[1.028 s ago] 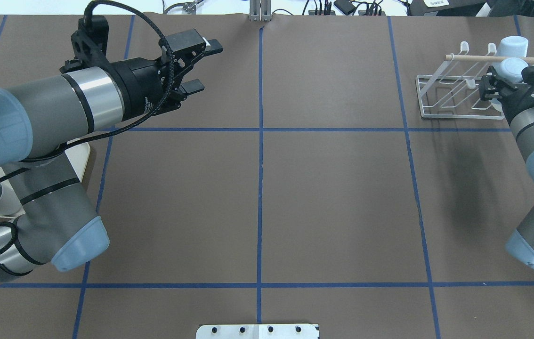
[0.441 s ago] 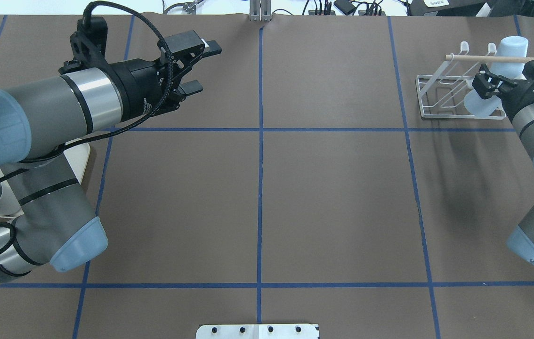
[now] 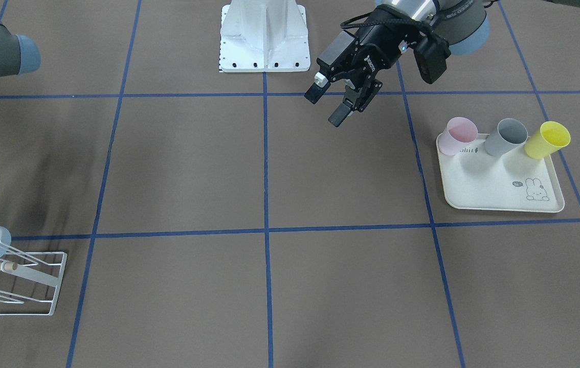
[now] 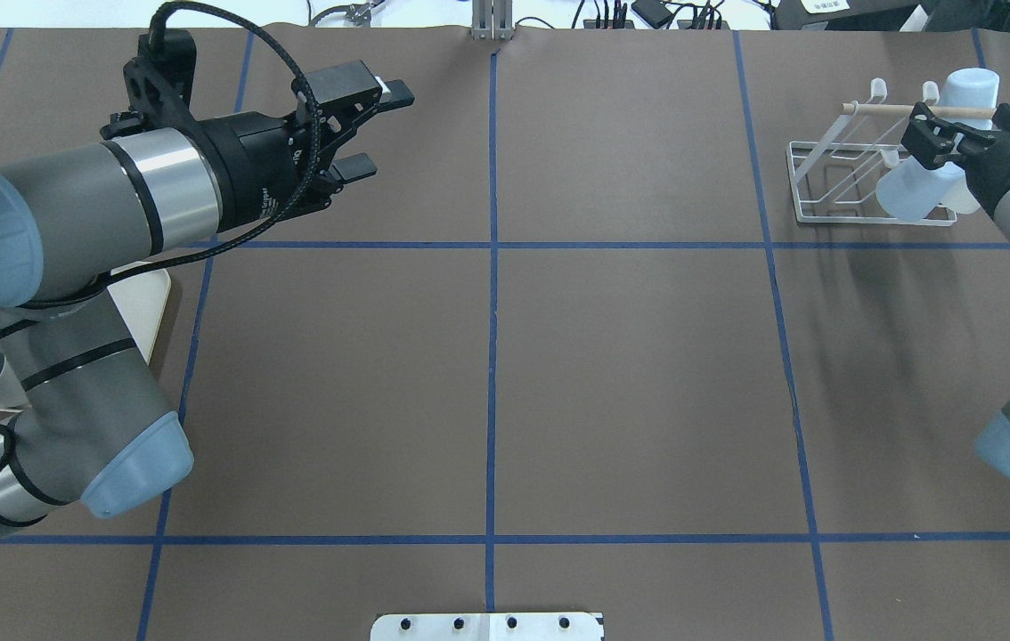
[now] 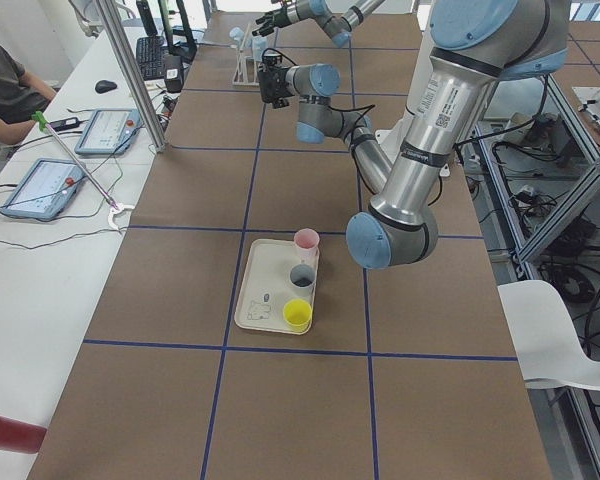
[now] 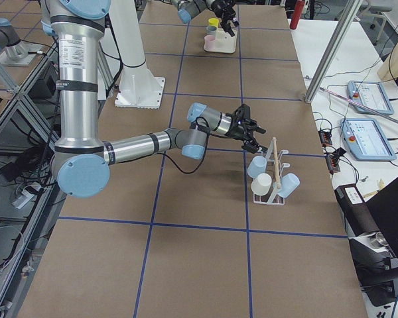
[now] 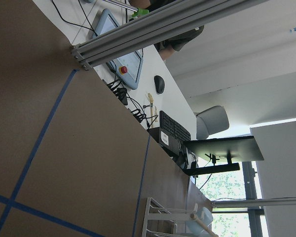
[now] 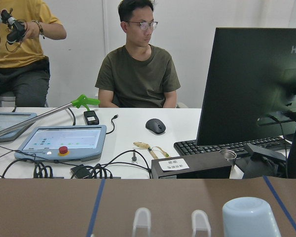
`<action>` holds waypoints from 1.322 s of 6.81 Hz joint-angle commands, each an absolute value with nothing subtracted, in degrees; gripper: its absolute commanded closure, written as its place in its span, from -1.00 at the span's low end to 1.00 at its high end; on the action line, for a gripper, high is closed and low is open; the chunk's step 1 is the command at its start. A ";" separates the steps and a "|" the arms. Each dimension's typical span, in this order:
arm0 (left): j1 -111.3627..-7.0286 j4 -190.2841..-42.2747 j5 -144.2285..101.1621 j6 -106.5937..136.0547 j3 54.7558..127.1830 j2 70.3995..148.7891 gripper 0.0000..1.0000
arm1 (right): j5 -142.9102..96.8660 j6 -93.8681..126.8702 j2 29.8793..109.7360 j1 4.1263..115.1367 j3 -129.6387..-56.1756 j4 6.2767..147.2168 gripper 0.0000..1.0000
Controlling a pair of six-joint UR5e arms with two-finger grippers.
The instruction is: Transfer IKEA cup to right arm and place on rack
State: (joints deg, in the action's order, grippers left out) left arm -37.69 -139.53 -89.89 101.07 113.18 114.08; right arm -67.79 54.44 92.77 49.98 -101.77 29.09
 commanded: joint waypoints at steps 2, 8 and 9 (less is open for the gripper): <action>-40.06 -129.13 -95.50 89.33 121.18 107.52 -1.00 | -87.63 54.84 95.62 57.27 -109.23 31.89 -1.00; -56.83 -123.93 -118.78 47.47 124.63 84.78 -1.00 | -114.15 83.12 84.12 60.21 -110.30 32.34 -1.00; -59.48 -124.01 -121.18 39.72 124.54 79.68 -1.00 | -114.17 85.75 82.98 60.03 -110.30 32.34 -1.00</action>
State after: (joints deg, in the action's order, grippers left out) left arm -56.00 -124.00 -117.29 49.34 124.63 85.72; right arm -113.23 82.21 84.47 60.18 -110.33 32.36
